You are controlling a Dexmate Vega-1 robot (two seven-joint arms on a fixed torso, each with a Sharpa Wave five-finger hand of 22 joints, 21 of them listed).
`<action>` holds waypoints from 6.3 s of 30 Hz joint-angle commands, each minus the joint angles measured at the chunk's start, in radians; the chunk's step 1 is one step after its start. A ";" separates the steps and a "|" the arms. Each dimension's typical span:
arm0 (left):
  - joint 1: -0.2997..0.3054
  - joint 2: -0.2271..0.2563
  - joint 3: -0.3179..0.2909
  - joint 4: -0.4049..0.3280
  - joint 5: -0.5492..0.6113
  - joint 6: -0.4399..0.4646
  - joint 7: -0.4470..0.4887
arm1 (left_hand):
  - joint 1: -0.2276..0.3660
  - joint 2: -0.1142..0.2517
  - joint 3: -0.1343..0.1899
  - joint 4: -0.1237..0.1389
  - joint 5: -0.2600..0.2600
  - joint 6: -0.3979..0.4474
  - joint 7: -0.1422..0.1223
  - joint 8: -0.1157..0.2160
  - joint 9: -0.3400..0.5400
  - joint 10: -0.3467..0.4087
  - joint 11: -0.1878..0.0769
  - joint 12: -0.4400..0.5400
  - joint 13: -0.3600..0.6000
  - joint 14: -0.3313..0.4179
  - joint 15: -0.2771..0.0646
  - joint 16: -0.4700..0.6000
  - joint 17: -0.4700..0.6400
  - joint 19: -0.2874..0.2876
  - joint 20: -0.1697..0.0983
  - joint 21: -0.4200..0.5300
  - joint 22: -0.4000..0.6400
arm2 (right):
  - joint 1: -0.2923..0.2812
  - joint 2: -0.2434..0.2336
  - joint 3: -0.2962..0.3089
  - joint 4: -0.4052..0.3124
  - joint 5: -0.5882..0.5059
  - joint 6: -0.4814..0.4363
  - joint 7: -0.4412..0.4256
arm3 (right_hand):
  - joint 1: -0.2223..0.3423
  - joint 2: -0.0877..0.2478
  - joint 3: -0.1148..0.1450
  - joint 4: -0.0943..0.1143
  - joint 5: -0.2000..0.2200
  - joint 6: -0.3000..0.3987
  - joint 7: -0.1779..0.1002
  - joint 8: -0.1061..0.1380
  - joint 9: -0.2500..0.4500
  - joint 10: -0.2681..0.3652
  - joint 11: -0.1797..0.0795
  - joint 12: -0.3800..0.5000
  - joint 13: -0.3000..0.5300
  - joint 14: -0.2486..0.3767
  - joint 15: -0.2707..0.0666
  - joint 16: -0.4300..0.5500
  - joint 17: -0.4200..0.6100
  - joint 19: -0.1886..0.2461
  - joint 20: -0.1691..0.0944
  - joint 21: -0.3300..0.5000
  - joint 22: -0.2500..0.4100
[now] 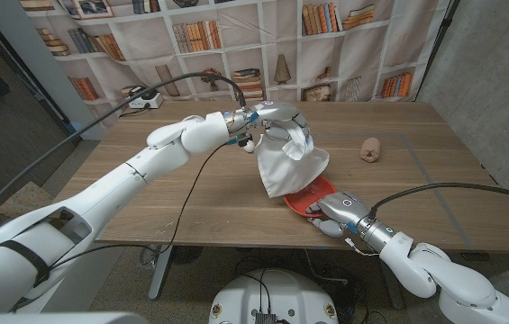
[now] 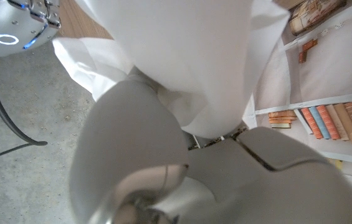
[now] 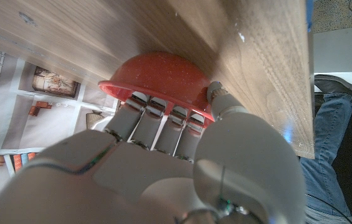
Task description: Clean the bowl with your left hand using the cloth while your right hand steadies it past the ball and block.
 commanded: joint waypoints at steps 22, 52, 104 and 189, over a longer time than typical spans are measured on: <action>-0.076 -0.041 0.151 0.101 0.290 -0.169 0.068 | 0.000 -0.007 0.007 -0.001 0.006 0.019 -0.003 0.005 -0.016 0.037 -0.001 -0.016 -0.014 0.021 -0.037 0.009 0.007 -0.027 -0.005 0.007 -0.001 | 0.042 0.025 -0.009 0.002 0.002 -0.008 0.018 | 0.015 0.010 0.007 -0.003 0.005 0.044 -0.031 -0.005 0.003 0.011 -0.005 -0.013 0.005 0.004 -0.109 -0.008 -0.002 -0.010 -0.121 0.003 0.005; -0.150 -0.076 0.280 0.168 0.483 -0.124 0.188 | -0.028 -0.010 0.028 0.016 0.007 0.090 -0.029 0.012 -0.049 0.121 -0.023 -0.025 -0.079 -0.118 -0.030 -0.060 -0.081 -0.570 0.044 -0.217 -0.011 | 0.014 0.043 -0.006 -0.013 0.003 -0.047 0.017 | 0.014 0.009 0.008 -0.002 0.005 0.049 -0.034 -0.016 0.003 0.015 -0.005 -0.024 0.006 0.003 -0.108 -0.012 -0.001 -0.016 -0.119 0.004 0.005; -0.210 -0.078 0.410 0.160 0.471 -0.014 -0.066 | -0.059 -0.036 0.053 0.027 0.011 0.115 -0.057 0.009 -0.053 0.154 -0.032 -0.037 -0.143 -0.198 -0.028 -0.038 -0.107 -0.617 0.051 -0.298 -0.010 | 0.054 0.036 -0.024 0.017 0.028 -0.014 0.023 | 0.013 0.009 0.009 0.000 0.005 0.054 -0.036 -0.026 0.004 0.021 -0.007 -0.038 0.007 0.003 -0.108 -0.013 0.000 -0.021 -0.115 0.006 0.004; -0.076 0.030 0.295 -0.107 0.485 0.162 -0.070 | -0.096 -0.064 0.102 0.038 0.007 0.141 -0.076 0.001 -0.052 0.177 -0.049 -0.030 -0.152 -0.340 -0.006 -0.041 -0.117 -0.747 0.107 -0.385 -0.007 | 0.092 0.055 -0.023 0.033 0.013 -0.031 0.040 | 0.008 0.007 0.008 0.001 0.005 0.065 -0.039 -0.033 0.005 0.026 -0.009 -0.055 0.008 -0.005 -0.108 -0.016 -0.001 -0.036 -0.113 0.009 0.004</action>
